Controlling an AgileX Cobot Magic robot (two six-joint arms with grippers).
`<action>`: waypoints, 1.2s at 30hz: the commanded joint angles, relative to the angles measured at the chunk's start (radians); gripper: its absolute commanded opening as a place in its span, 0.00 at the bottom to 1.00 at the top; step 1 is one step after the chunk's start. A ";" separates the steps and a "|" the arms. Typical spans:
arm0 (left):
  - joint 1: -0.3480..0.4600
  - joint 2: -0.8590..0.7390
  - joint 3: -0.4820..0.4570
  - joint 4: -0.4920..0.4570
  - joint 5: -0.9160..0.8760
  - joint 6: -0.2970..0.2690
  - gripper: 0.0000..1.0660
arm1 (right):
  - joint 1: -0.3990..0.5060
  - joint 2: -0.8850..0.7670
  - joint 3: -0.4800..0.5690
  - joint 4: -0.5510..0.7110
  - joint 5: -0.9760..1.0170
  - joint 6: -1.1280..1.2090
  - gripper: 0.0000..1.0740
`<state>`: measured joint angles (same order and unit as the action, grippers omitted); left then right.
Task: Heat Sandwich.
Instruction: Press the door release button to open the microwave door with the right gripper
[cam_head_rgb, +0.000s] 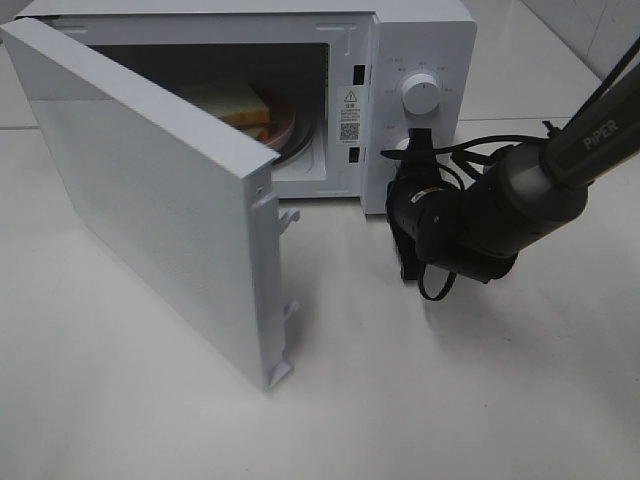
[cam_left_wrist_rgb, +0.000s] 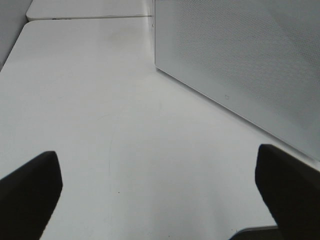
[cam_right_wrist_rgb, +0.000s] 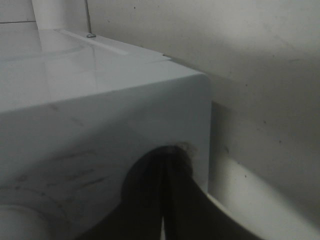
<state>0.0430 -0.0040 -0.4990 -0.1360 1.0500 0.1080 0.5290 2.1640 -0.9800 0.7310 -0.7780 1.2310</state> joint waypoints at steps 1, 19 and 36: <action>0.005 -0.021 0.005 -0.005 -0.012 -0.006 0.97 | -0.053 -0.008 -0.124 -0.150 -0.330 -0.011 0.00; 0.005 -0.021 0.005 -0.005 -0.012 -0.006 0.97 | -0.037 -0.071 -0.015 -0.111 -0.065 0.015 0.00; 0.005 -0.021 0.005 -0.005 -0.012 -0.006 0.97 | 0.020 -0.172 0.144 -0.031 0.131 -0.159 0.00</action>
<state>0.0430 -0.0040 -0.4990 -0.1360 1.0500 0.1080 0.5470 2.0280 -0.8590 0.7010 -0.6770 1.1220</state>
